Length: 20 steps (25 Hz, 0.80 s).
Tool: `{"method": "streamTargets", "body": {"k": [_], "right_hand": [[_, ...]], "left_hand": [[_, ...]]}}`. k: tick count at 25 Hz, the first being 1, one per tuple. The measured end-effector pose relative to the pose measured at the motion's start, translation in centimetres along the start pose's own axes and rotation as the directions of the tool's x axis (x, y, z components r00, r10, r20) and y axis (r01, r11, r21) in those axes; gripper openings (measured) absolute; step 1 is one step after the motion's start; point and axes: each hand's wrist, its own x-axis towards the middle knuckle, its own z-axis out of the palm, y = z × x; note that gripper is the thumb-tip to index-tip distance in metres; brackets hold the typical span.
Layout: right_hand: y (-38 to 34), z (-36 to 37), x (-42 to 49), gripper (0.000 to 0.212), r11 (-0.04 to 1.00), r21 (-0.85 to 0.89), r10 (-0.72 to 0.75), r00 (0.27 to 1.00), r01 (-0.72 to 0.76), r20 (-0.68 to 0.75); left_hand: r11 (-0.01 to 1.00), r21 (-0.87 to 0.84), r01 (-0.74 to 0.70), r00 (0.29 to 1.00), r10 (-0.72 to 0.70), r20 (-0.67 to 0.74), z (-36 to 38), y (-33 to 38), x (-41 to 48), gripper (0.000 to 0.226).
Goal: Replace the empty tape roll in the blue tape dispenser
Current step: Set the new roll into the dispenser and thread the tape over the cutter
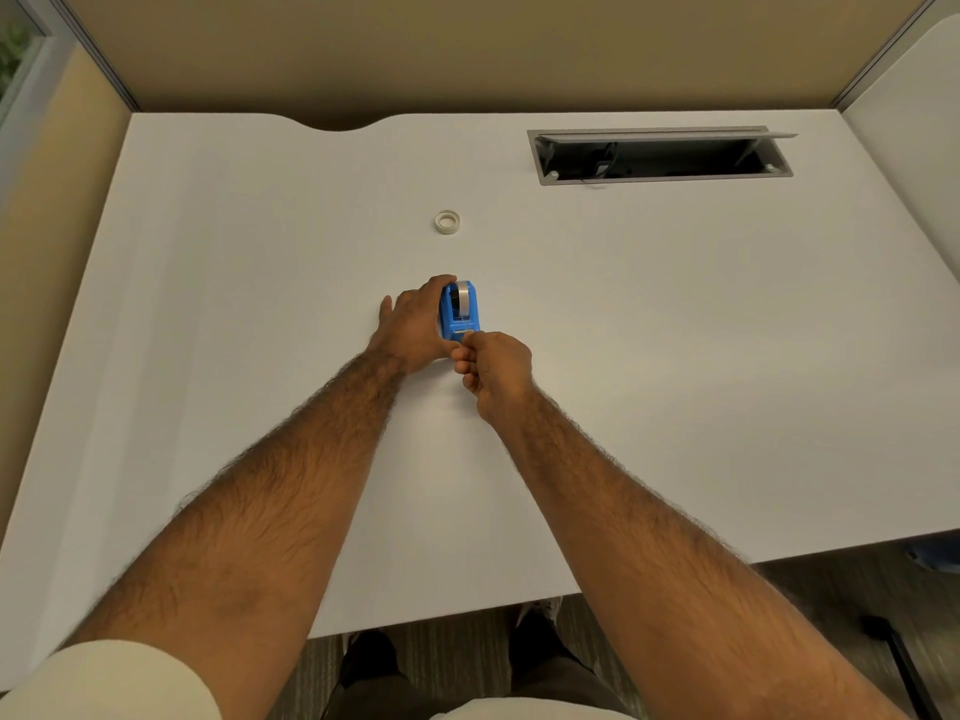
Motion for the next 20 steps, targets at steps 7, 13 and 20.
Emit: {"method": "streamTargets", "body": {"k": [7,13,20], "right_hand": [[0.6,0.1,-0.1,0.013,1.0,0.002,-0.018,1.0,0.018,0.002],[1.2,0.2,0.1,0.015,1.0,0.015,0.008,1.0,-0.008,-0.003],[1.4,0.0,0.6,0.016,1.0,-0.002,0.011,1.0,-0.011,-0.002]], "left_hand": [[1.0,0.026,0.003,1.0,-0.003,-0.002,0.3,0.0,0.2,0.089],[0.999,0.031,0.013,1.0,-0.013,0.01,0.5,-0.2,0.3,0.094],[0.999,0.028,0.022,0.999,-0.023,0.03,0.6,-0.4,0.5,0.101]]}}
